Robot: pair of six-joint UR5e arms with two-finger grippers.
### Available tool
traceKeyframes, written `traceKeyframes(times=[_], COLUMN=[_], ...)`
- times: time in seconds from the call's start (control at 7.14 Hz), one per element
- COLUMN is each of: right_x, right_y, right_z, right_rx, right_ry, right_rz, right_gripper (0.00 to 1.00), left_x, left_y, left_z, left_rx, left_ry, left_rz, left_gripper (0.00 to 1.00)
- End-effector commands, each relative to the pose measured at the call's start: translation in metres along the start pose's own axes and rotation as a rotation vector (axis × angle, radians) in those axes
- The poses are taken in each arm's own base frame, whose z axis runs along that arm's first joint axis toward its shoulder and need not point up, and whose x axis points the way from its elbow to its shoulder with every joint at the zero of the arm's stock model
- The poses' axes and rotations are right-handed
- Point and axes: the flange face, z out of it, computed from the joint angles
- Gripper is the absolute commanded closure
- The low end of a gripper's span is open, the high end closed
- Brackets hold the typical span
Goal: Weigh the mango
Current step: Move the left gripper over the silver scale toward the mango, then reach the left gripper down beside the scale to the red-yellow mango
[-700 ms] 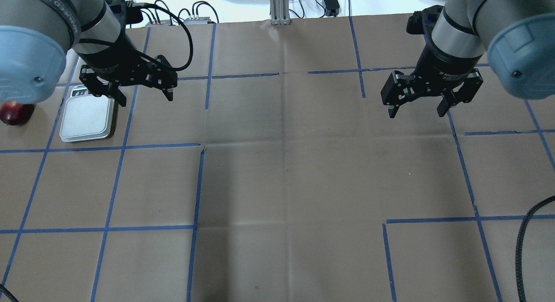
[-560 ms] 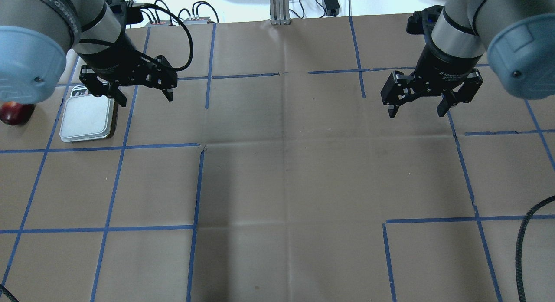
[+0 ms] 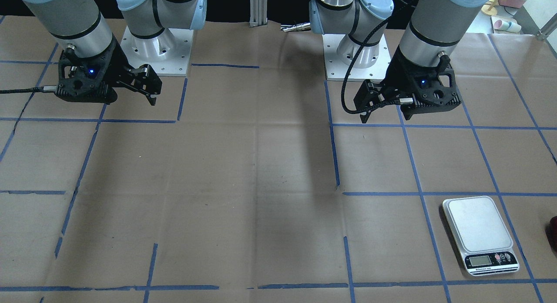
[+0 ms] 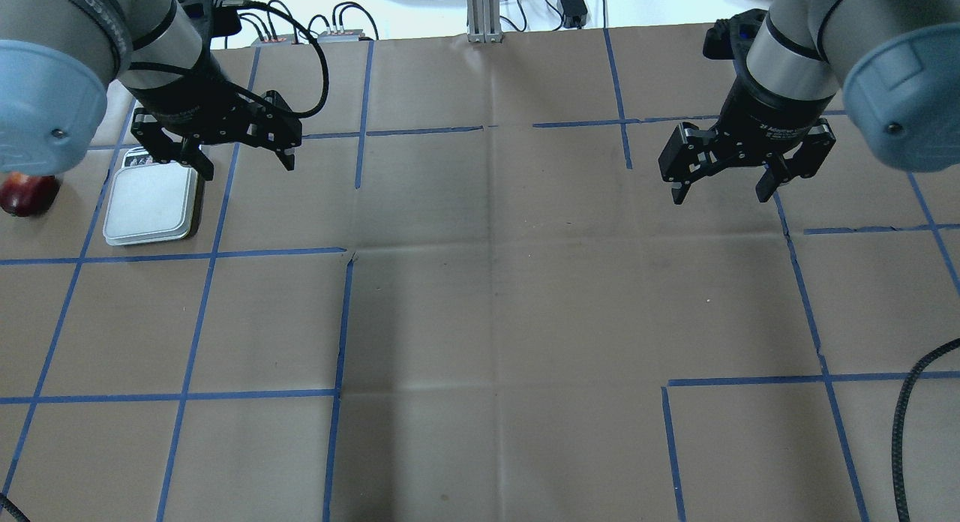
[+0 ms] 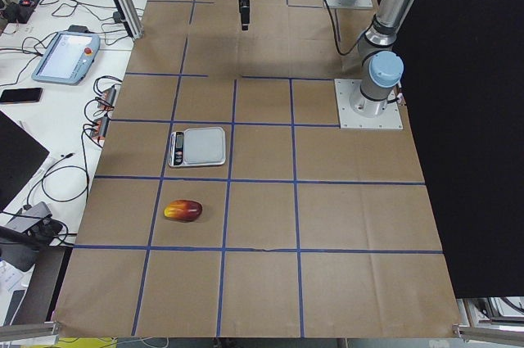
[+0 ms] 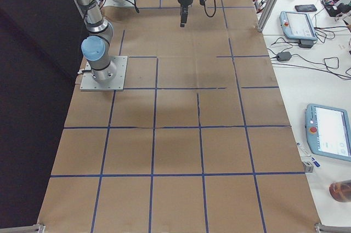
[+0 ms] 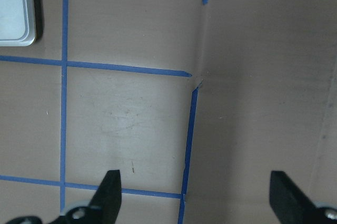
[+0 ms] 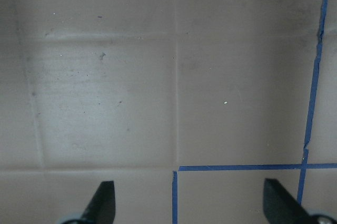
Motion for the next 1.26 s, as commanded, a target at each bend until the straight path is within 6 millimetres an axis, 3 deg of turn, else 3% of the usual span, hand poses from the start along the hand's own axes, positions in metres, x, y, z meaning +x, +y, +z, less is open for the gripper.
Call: traceKeyframes(times=[0.0, 0.28, 0.7, 0.98, 1.12], right_x=[0.000, 0.000, 0.000, 0.000, 0.000], right_y=[0.000, 0.000, 0.000, 0.000, 0.000], right_z=[0.000, 0.000, 0.000, 0.000, 0.000], right_rx=[0.000, 0.000, 0.000, 0.000, 0.000], right_ry=[0.000, 0.000, 0.000, 0.000, 0.000], right_rz=[0.000, 0.000, 0.000, 0.000, 0.000], right_gripper=[0.00, 0.00, 0.00, 0.00, 0.00], left_x=[-0.042, -0.119, -0.298, -0.421, -0.464], left_y=[-0.033, -0.080, -0.137, -0.166, -0.173], left_z=[-0.006, 0.001, 0.045, 0.113, 0.147], left_rx=[0.016, 0.012, -0.017, 0.003, 0.030], left_ry=[0.000, -0.005, -0.010, -0.026, -0.050], left_rz=[-0.072, -0.097, -0.016, 0.050, 0.076], left_gripper=[0.00, 0.00, 0.00, 0.00, 0.00])
